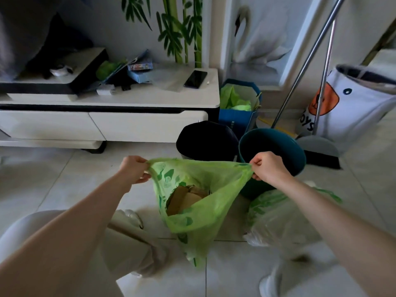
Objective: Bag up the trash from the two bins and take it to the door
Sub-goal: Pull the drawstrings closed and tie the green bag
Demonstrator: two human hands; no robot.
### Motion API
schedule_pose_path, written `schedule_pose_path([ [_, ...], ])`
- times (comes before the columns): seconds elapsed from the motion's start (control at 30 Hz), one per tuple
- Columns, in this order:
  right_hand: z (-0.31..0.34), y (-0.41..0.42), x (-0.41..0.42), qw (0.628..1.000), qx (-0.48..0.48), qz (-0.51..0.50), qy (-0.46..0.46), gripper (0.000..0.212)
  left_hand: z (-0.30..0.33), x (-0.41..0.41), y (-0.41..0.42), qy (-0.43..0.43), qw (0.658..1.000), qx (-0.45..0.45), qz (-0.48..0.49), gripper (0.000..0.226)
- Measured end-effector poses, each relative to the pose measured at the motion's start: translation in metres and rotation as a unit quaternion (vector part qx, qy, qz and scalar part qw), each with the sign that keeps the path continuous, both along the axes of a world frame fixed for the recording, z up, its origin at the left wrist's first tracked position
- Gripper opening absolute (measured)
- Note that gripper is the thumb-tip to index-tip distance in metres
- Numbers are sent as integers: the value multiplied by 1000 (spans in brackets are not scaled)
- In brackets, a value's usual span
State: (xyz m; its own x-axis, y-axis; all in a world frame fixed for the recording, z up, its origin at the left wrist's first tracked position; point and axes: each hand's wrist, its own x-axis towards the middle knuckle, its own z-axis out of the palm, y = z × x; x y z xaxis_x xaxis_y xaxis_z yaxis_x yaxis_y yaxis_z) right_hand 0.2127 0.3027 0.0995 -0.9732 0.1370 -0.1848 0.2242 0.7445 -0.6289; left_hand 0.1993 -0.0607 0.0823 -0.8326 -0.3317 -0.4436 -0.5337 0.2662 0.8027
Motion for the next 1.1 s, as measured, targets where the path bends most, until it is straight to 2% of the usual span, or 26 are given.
schedule_pose_path([
  [0.23, -17, 12, 5, 998, 42, 13, -33, 10, -8, 2, 17, 18, 1000, 12, -5, 20],
  [0.33, -21, 16, 5, 997, 58, 20, -41, 9, -13, 10, 27, 1, 999, 6, -47, 44],
  [0.43, -21, 17, 4, 997, 53, 29, -38, 13, -21, 25, 38, -62, 991, -13, -115, 73],
  [0.53, -20, 16, 4, 998, 40, 25, -37, 13, -25, 42, 46, -165, 967, -21, -191, 94],
  [0.6, -20, 16, 5, 999, 30, 26, -37, 11, -28, 48, 50, -218, 955, -33, -200, 88],
  [0.73, -18, 13, 7, 999, 4, 25, -35, 10, -32, 58, 62, -276, 937, -13, -212, 47],
  [0.87, -18, 11, 8, 999, -9, 28, -38, 9, -38, 66, 71, -252, 951, -2, -178, 17],
  [1.0, -17, 11, 9, 999, -12, 26, -32, 9, -33, 63, 69, -201, 971, -20, -126, 21],
  [1.1, -16, 11, 8, 999, -12, 29, -30, 9, -25, 56, 59, -149, 980, -68, -111, 24],
])
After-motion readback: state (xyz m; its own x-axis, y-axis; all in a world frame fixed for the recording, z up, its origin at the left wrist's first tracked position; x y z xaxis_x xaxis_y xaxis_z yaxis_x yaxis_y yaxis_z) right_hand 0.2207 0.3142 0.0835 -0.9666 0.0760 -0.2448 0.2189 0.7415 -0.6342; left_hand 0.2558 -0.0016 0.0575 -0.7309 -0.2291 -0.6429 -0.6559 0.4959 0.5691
